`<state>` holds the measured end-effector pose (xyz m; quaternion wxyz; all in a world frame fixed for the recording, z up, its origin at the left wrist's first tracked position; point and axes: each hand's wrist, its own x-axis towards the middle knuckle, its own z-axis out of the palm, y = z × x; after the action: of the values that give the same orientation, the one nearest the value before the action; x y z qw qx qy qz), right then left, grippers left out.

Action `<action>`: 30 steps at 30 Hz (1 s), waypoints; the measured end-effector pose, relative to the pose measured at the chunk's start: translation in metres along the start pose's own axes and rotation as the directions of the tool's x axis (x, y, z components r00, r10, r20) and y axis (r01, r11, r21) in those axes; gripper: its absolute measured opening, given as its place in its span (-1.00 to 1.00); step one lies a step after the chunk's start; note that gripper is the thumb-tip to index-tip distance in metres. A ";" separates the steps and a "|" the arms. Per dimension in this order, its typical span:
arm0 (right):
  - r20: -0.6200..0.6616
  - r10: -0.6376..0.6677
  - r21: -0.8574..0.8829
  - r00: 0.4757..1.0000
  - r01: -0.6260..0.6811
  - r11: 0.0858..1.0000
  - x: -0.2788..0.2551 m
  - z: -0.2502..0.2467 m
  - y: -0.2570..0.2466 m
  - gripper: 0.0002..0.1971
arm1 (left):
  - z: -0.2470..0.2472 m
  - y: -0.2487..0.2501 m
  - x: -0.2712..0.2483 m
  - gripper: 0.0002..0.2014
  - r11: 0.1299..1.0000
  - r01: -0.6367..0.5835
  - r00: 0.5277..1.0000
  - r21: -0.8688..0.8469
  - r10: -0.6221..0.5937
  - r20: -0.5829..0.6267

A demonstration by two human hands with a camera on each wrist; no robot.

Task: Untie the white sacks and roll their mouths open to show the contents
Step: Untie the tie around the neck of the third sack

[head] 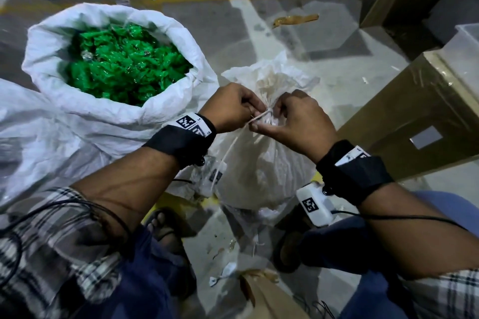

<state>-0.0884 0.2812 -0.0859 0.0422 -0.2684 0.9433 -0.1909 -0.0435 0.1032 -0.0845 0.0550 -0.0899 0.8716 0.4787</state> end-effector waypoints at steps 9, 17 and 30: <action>-0.039 0.001 0.059 0.999 0.001 0.998 0.008 -0.001 0.007 -0.89 | 0.000 0.001 -0.003 -0.60 0.993 0.056 0.994 -0.105 -0.045 0.102; -0.047 -0.069 0.099 0.997 0.073 0.992 0.008 0.002 0.008 -0.81 | -0.003 0.007 -0.006 -0.82 0.998 0.065 0.996 -0.011 -0.064 0.055; -0.202 0.024 0.302 0.979 0.039 0.953 0.011 0.010 0.009 -0.84 | 0.000 0.013 -0.007 -0.85 0.997 -0.066 0.998 0.049 0.067 -0.019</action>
<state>-0.1004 0.2794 -0.0984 -0.0143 -0.2415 0.9009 -0.3604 -0.0390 0.1109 -0.0728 0.0320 -0.0645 0.8860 0.4580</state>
